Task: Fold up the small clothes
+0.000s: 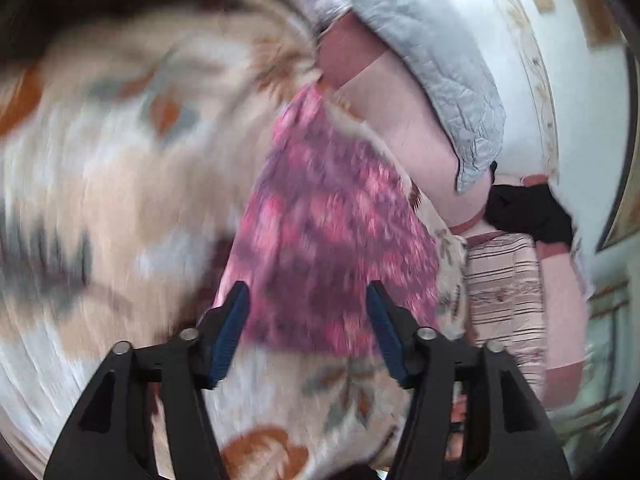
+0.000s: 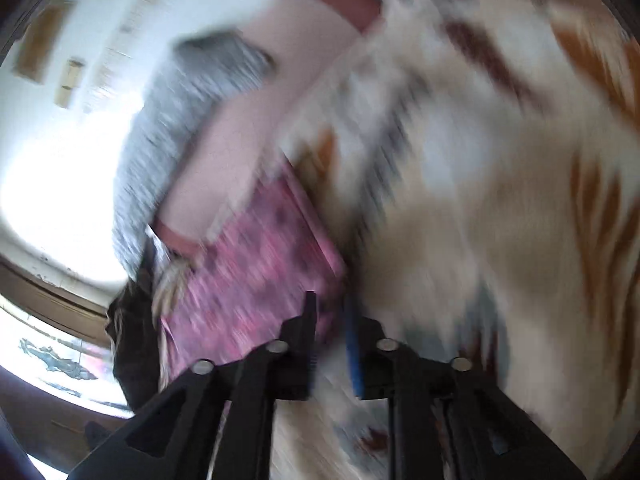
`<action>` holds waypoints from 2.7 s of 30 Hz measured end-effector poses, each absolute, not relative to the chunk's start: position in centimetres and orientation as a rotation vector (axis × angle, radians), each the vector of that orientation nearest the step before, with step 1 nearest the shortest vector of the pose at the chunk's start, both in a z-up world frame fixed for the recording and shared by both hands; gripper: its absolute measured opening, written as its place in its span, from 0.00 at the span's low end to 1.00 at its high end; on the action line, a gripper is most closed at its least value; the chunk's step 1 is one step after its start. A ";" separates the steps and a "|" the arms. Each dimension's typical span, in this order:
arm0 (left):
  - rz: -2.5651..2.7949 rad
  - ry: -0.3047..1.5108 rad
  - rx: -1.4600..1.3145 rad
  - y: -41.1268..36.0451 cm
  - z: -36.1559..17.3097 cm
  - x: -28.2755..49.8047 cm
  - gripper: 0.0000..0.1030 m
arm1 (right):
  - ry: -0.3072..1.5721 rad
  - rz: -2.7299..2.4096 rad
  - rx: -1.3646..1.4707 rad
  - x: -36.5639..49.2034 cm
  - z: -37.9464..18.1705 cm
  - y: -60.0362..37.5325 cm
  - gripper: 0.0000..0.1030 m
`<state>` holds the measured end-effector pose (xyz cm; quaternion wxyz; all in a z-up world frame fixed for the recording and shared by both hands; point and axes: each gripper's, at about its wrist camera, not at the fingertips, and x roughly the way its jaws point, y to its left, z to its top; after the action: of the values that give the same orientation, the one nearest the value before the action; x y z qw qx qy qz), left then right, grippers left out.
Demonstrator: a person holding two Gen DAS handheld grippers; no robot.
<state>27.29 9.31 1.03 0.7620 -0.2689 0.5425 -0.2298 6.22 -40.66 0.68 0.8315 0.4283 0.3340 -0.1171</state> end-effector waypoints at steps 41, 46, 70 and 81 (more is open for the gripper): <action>-0.311 1.169 -0.249 -0.9 -4.7 43.6 0.18 | 0.817 -0.288 0.726 25.3 -4.1 -43.4 0.04; -0.288 1.129 -0.218 -0.4 -3.5 42.1 0.18 | 0.837 -0.341 0.582 23.9 -2.8 -41.9 0.19; -0.413 1.098 0.035 -3.4 -4.9 26.5 0.48 | 0.935 -0.194 0.350 14.5 -4.8 -32.1 0.46; -0.429 1.175 -0.006 -0.6 -5.1 22.8 0.52 | 0.997 -0.264 0.305 9.6 -4.0 -31.2 0.61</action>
<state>22.76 -0.61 -5.10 0.8106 -0.0030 0.5501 -0.2007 9.56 -31.19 -4.00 0.8589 0.1451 0.4747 -0.1259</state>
